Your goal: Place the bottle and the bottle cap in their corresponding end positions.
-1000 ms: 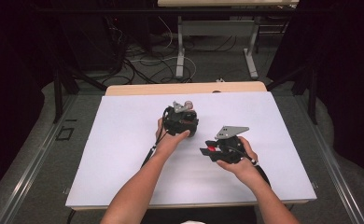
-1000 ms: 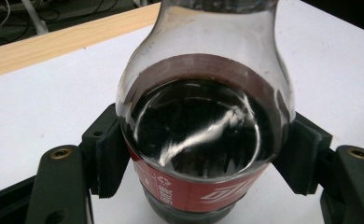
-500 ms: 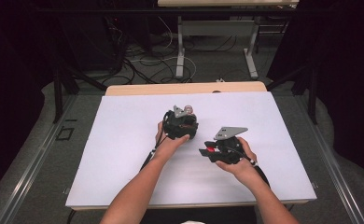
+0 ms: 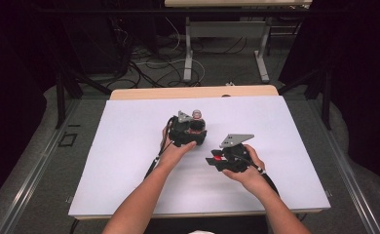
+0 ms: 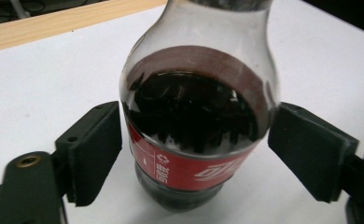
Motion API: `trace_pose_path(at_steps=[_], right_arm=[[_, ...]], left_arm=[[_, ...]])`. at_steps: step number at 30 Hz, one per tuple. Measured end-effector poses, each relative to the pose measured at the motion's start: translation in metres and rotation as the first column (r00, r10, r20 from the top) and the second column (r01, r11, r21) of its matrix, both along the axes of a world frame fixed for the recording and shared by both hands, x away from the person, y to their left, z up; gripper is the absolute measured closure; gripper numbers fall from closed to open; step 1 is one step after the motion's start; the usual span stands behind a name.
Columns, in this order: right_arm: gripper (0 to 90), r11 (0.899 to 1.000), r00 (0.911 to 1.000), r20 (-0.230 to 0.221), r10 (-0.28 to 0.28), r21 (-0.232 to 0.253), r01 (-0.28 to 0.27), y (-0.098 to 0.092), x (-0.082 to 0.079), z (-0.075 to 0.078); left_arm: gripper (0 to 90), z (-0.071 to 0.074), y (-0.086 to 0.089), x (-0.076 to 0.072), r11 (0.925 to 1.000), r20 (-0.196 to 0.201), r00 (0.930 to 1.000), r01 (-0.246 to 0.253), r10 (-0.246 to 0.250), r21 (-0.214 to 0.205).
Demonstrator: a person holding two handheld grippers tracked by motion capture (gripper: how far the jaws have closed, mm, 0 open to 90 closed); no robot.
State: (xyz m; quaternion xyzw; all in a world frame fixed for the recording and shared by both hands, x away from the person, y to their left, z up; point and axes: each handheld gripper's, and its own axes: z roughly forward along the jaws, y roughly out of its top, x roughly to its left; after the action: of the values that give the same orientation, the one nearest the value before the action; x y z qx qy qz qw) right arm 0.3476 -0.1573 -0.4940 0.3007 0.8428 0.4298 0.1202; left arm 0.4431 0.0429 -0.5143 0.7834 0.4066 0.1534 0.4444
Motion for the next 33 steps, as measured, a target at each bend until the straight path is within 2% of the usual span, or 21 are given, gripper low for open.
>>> trace_pose_path(at_steps=[2, 3, 6, 8, 9, 10, 11, 14, 17, 20, 23, 24, 25, 26, 28, 31, 33], right_arm=[[61.4, 1.0, 1.0, 0.0, 0.006, -0.007, -0.006, 0.002, 0.001, -0.002], [61.4, 1.0, 1.0, 0.0, 0.01, -0.008, -0.01, 0.003, 0.002, -0.003], [61.4, 1.0, 0.9997, -0.017, 0.019, -0.023, -0.019, 0.006, 0.003, -0.004], [61.4, 1.0, 0.9999, -0.007, 0.015, -0.015, -0.015, 0.009, 0.004, -0.006], [61.4, 0.999, 0.9996, -0.015, 0.022, -0.023, -0.022, 0.01, 0.005, -0.005], [61.4, 1.0, 0.9998, -0.008, 0.017, -0.016, -0.017, 0.011, 0.005, -0.006], [61.5, 1.0, 0.9997, -0.009, 0.024, -0.017, -0.024, 0.012, 0.006, -0.007], [61.5, 0.999, 0.9994, -0.02, 0.029, -0.026, -0.03, 0.015, 0.008, -0.007], [61.4, 0.999, 0.9995, -0.013, 0.03, -0.025, -0.03, 0.018, 0.009, -0.007], [61.4, 0.999, 0.9993, -0.016, 0.034, -0.028, -0.034, 0.021, 0.01, -0.008], [61.4, 0.999, 0.9989, -0.023, 0.041, -0.026, -0.042, 0.026, 0.011, -0.009], [61.4, 0.998, 0.9985, -0.03, 0.046, -0.038, -0.047, 0.027, 0.011, -0.008], [61.4, 0.999, 0.9989, -0.021, 0.042, -0.028, -0.043, 0.029, 0.011, -0.01], [61.4, 0.998, 0.9978, -0.039, 0.053, -0.039, -0.055, 0.03, 0.011, -0.009], [61.4, 0.998, 0.9983, -0.024, 0.054, -0.034, -0.055, 0.033, 0.01, -0.011], [61.4, 0.997, 0.9976, -0.031, 0.061, -0.038, -0.063, 0.037, 0.01, -0.013], [61.4, 0.997, 0.9967, -0.05, 0.064, -0.05, -0.067, 0.038, 0.01, -0.013]], left_arm=[[14.9, 0.001, 0.002, -0.001, 0.9998, 0.009, 1.0, -0.003, 0.003, -0.022], [12.6, 0.002, 0.003, -0.003, 0.9995, -0.008, 1.0, -0.006, 0.005, -0.032], [3.7, 0.005, 0.007, -0.005, 0.9992, -0.017, 0.9998, -0.002, 0.001, -0.039], [0.4, 0.006, 0.01, -0.008, 0.9992, 0.002, 1.0, -0.002, 0.002, -0.04], [0.5, 0.008, 0.014, -0.01, 0.9997, -0.01, 0.9999, 0.002, -0.002, -0.024], [0.5, 0.009, 0.015, -0.012, 0.9994, -0.011, 0.9999, 0.0, 0.0, -0.035], [0.5, 0.01, 0.018, -0.013, 0.9996, -0.014, 0.9999, 0.001, -0.001, -0.028], [0.5, 0.012, 0.024, -0.019, 0.9987, -0.006, 1.0, -0.004, 0.004, -0.05], [0.5, 0.015, 0.032, -0.026, 0.9985, -0.024, 0.9997, 0.001, -0.003, -0.055], [0.5, 0.019, 0.038, -0.034, 0.9979, -0.019, 0.9997, -0.014, 0.013, -0.063], [0.5, 0.022, 0.045, -0.043, 0.9946, -0.028, 0.9993, -0.028, 0.025, -0.1], [0.5, 0.023, 0.048, -0.045, 0.9951, -0.033, 0.9993, -0.019, 0.016, -0.096], [0.5, 0.024, 0.049, -0.048, 0.9944, -0.032, 0.9994, -0.017, 0.014, -0.104], [0.5, 0.025, 0.052, -0.05, 0.9964, -0.022, 0.9998, -0.007, 0.005, -0.084], [0.5, 0.026, 0.057, -0.056, 0.9974, -0.012, 0.9999, -0.009, 0.008, -0.072], [1.7, 0.026, 0.066, -0.065, 0.9975, -0.023, 0.9997, 0.003, -0.004, -0.07], [3.3, 0.025, 0.074, -0.071, 0.9974, -0.013, 0.9999, -0.007, 0.007, -0.071]])
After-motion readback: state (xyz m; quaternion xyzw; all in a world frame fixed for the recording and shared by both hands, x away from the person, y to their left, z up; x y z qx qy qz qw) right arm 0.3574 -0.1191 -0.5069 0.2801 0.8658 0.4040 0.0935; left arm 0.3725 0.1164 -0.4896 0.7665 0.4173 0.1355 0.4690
